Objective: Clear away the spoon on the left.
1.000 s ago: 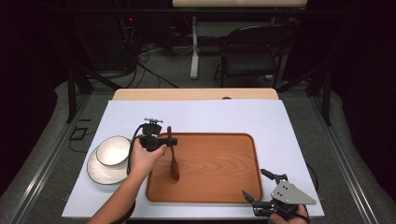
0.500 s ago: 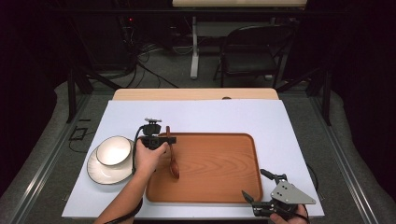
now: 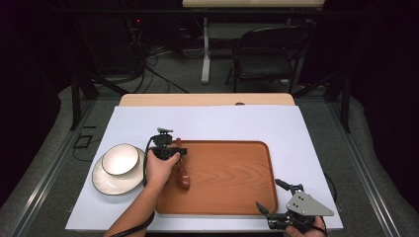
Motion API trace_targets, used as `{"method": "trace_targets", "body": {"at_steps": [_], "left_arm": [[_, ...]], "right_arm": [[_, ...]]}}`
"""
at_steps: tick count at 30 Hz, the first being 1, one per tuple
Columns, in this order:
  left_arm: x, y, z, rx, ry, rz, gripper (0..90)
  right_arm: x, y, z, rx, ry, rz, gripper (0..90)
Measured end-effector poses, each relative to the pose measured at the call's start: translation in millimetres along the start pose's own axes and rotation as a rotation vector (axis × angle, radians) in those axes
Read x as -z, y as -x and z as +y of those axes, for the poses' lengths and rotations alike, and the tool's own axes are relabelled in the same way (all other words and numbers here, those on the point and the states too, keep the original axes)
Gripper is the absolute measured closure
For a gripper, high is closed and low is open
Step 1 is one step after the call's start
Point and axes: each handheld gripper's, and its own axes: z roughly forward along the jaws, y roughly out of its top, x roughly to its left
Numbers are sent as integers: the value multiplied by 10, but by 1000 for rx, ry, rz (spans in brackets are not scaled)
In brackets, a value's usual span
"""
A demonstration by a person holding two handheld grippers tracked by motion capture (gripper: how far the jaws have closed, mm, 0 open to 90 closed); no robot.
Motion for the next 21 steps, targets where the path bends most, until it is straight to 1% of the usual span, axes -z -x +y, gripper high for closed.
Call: {"method": "trace_targets", "body": {"at_steps": [2, 5, 8, 9, 11, 13, 15, 18, 21], "left_arm": [[1, 2, -8, -6, -5, 9, 668], [-1, 22, -23, -22, 5, 29, 614], [2, 42, -39, -61, 10, 65, 549], [4, 49, -44, -66, 12, 73, 533], [9, 51, -54, -78, 17, 83, 500], [5, 56, -63, -92, 5, 91, 456], [3, 66, -79, -114, 6, 105, 413], [15, 95, -99, -146, 22, 129, 365], [26, 120, -110, -166, 37, 154, 340]], "right_arm": [[-1, -2, 1, 0, 1, 1, 107], [-2, -4, 2, 1, 1, 2, 109], [2, -5, 3, 2, 1, 1, 110], [2, -6, 2, -2, 0, 2, 109], [2, -4, 2, 0, 0, 1, 110], [2, -5, 3, 0, 0, 1, 110], [1, -5, 4, 0, 0, 1, 110], [0, -5, 3, 2, 0, 1, 110], [2, -6, 4, 3, -1, 1, 110]]}}
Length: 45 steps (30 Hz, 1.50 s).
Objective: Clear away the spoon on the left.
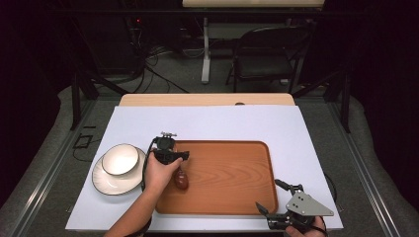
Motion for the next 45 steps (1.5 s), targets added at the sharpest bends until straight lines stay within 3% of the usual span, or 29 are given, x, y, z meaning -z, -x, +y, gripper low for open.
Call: {"method": "trace_targets", "body": {"at_steps": [6, 13, 26, 38, 45], "left_arm": [[31, 10, 6, -16, 15, 24, 328], [135, 10, -4, -24, 34, 10, 334], [537, -76, -134, -57, 91, -28, 369], [921, -269, -392, -84, 199, -57, 377], [1103, -359, -566, -141, 273, -16, 368]], "right_arm": [[1, -3, 1, 0, -1, 2, 111], [2, 2, -1, 1, -1, 0, 111], [0, -3, 2, 1, -1, 0, 111], [-10, -7, -1, -1, -5, 1, 111], [-13, -8, 0, 1, -6, -1, 111]]}}
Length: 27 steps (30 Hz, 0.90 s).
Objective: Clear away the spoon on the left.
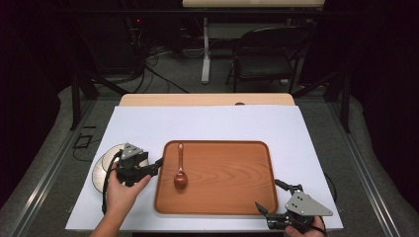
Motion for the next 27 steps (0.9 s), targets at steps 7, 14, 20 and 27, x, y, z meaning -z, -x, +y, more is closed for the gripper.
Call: {"method": "trace_targets", "body": {"at_steps": [7, 14, 20, 27], "left_arm": [[163, -3, -159, -24, 60, 5, 357], [248, -20, -317, -10, 104, -7, 355], [323, -32, -390, 8, 143, -9, 350], [307, -56, -444, 33, 156, -19, 352]], "right_arm": [[-2, 5, -5, 3, -3, -1, 113], [2, 4, -5, -1, 2, -8, 120], [-4, 9, -13, -6, -2, -7, 121], [-13, 26, -24, -6, -5, -1, 142]]}}
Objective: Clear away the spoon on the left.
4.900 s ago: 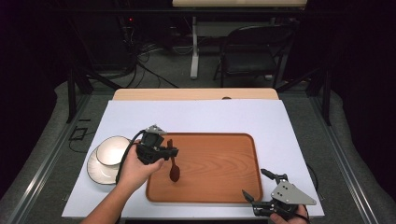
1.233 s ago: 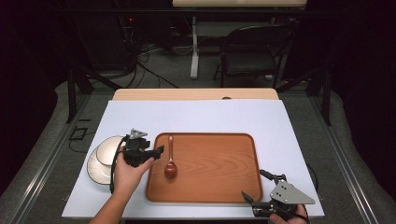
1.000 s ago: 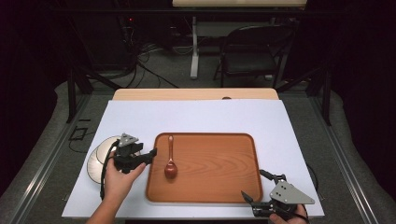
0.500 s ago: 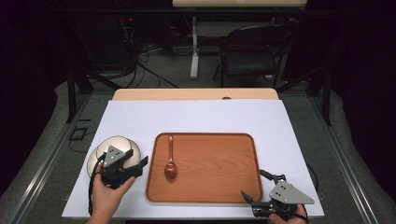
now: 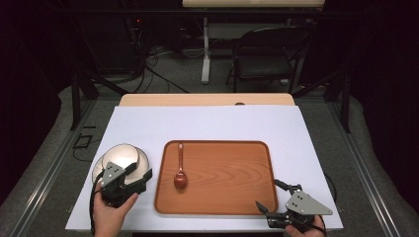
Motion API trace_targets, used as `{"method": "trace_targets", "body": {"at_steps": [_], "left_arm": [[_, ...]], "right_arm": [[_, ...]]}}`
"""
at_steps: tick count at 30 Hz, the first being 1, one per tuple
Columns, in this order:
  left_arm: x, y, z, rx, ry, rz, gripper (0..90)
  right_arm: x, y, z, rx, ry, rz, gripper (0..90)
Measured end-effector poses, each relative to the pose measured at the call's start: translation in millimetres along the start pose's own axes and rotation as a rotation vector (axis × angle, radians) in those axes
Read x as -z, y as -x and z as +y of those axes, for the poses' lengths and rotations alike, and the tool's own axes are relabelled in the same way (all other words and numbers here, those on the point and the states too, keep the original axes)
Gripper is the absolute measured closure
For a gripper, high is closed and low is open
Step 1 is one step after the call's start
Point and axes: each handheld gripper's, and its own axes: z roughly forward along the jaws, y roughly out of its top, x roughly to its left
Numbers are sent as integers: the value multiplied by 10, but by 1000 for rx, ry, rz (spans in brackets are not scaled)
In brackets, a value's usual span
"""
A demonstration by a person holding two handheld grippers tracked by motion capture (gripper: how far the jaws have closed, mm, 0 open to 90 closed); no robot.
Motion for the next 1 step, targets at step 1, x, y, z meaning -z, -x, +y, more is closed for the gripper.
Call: {"method": "trace_targets", "body": {"at_steps": [1], "left_arm": [[-4, -5, 0, 13, -1, -6, 353]], "right_arm": [[-3, 5, -3, -2, -2, 0, 142]]}}
